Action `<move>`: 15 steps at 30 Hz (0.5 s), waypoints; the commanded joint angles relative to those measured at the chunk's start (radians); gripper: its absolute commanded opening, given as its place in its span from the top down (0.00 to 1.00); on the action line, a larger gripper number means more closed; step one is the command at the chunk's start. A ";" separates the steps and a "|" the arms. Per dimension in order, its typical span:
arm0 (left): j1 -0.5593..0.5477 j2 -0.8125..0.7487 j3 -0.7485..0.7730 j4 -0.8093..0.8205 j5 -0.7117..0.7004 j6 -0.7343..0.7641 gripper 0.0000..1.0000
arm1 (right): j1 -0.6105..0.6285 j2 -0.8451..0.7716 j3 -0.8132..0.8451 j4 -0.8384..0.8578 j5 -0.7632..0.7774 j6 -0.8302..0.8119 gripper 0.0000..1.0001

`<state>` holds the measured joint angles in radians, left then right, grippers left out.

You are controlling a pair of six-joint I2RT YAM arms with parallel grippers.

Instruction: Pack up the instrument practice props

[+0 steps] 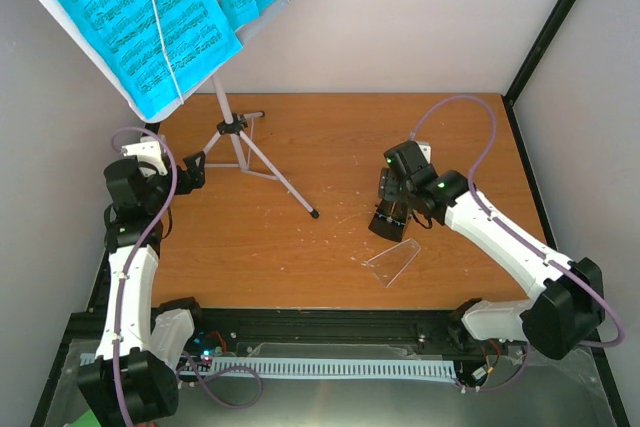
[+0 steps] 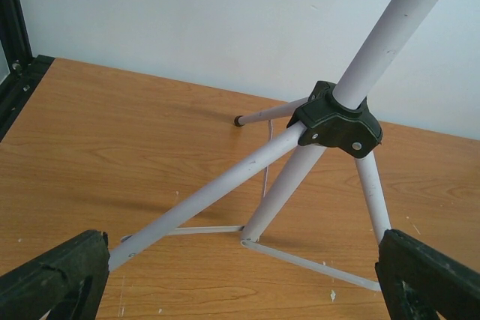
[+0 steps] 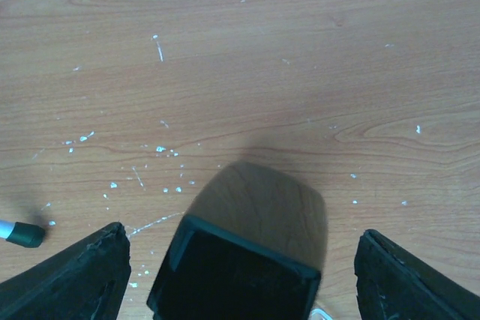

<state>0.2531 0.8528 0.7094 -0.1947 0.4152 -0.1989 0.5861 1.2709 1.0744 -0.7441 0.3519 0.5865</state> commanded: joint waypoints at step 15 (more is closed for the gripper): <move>0.003 -0.007 -0.001 0.026 0.027 0.016 0.02 | 0.058 0.051 -0.027 0.049 0.049 0.037 0.41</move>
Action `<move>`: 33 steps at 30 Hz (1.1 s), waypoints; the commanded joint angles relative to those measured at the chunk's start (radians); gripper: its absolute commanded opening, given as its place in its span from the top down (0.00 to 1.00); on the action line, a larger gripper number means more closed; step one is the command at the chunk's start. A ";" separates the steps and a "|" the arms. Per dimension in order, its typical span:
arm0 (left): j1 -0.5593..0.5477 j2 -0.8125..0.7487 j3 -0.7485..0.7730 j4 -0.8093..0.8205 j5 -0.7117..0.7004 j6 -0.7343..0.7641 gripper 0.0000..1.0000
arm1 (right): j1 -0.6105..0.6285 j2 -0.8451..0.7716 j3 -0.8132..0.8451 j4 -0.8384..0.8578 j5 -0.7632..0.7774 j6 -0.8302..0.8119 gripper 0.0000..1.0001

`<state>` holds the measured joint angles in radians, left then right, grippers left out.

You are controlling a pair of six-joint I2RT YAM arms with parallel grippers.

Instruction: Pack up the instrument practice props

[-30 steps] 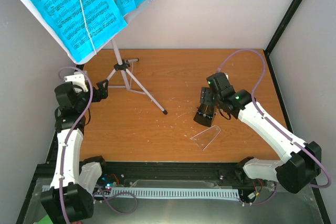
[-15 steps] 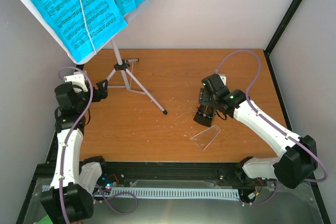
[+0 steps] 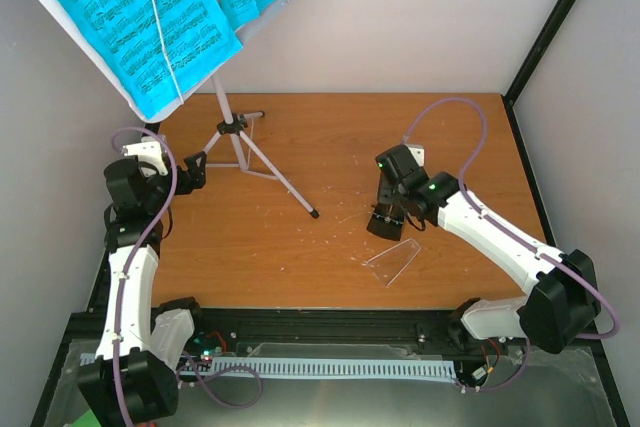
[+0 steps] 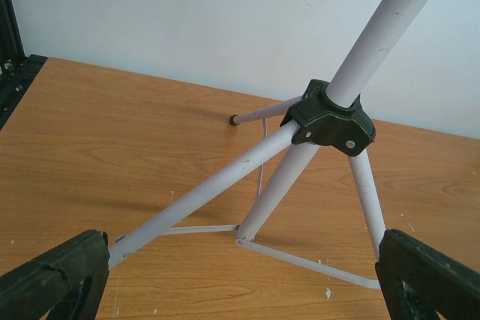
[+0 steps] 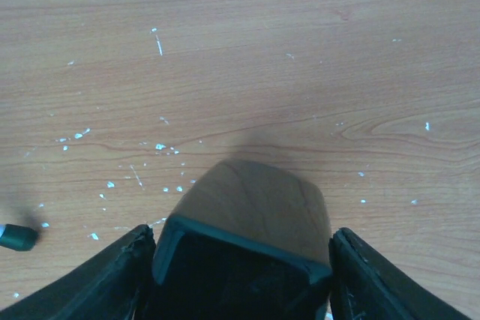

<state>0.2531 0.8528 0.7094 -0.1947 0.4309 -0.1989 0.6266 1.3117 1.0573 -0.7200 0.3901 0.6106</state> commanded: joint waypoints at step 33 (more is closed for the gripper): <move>0.003 -0.048 -0.004 0.012 -0.048 -0.005 0.01 | 0.455 0.138 0.170 -0.070 0.026 0.198 0.53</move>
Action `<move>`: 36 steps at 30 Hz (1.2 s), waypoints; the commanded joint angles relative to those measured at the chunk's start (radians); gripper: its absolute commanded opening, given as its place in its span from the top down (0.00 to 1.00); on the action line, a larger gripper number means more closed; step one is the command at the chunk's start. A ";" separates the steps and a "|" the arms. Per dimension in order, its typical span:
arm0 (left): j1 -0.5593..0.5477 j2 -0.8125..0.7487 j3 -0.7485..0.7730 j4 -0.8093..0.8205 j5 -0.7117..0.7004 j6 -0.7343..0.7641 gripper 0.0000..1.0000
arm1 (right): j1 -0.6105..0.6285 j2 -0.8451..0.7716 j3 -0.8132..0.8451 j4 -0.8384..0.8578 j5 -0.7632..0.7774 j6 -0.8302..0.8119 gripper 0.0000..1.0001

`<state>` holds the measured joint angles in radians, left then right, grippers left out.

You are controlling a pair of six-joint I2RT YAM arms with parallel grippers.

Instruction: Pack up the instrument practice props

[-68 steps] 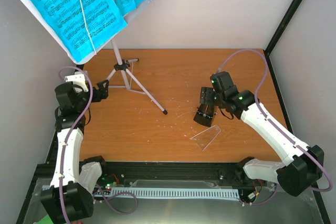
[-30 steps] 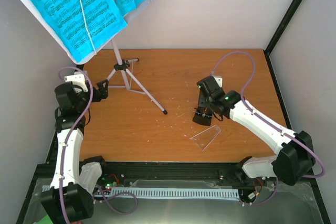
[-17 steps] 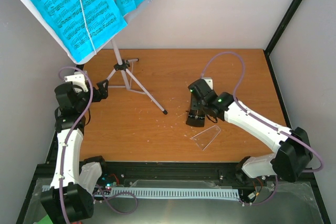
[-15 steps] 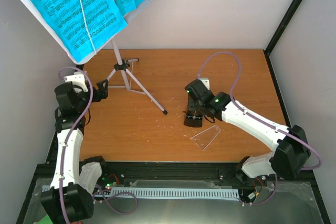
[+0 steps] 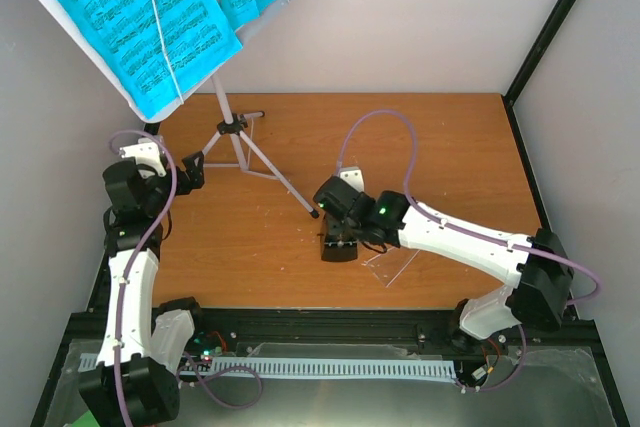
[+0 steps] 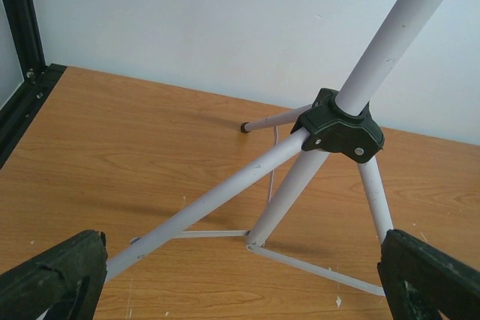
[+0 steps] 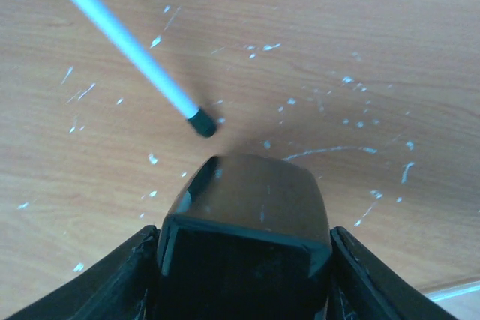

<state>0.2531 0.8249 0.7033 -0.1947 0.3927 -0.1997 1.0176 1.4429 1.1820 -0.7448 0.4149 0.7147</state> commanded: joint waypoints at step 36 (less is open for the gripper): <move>-0.156 -0.156 -0.198 0.095 0.328 -0.537 0.21 | -0.329 -0.472 -0.419 0.221 -0.389 -0.017 0.04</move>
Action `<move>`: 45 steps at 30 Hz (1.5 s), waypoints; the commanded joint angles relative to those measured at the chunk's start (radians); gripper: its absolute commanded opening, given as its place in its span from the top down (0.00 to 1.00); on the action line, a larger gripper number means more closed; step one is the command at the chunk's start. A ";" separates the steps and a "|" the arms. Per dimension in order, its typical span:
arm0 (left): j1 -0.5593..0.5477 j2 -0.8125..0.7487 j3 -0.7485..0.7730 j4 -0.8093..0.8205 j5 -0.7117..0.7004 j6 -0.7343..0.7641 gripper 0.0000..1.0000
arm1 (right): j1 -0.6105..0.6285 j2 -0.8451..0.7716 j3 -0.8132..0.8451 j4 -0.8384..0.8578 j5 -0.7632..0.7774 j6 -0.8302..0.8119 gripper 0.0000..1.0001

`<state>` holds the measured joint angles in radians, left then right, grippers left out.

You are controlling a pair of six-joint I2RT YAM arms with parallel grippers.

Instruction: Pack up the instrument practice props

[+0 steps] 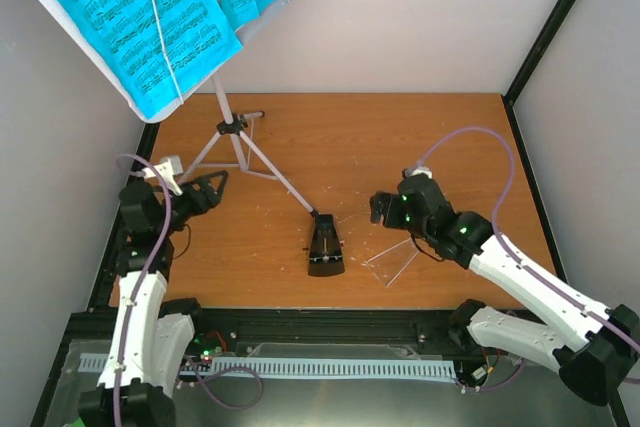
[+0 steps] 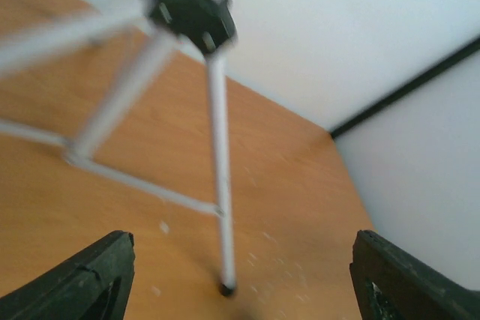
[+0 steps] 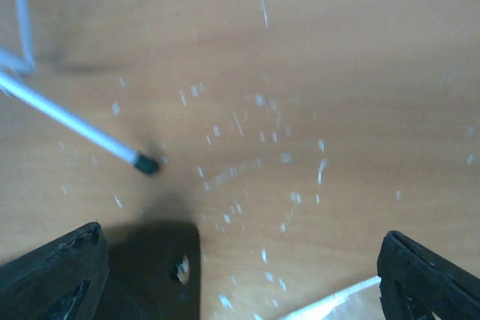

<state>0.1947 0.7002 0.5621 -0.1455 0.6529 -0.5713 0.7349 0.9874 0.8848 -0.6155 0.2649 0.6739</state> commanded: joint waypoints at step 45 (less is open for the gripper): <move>-0.711 0.681 -0.065 0.483 -0.006 -0.284 0.46 | 0.178 0.141 -0.493 0.596 -0.358 0.214 0.47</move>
<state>-0.4843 1.3354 0.4366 0.2718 0.6250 -0.8543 0.9035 1.1725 0.3901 -0.0299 -0.1509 0.8799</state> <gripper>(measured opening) 0.538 0.523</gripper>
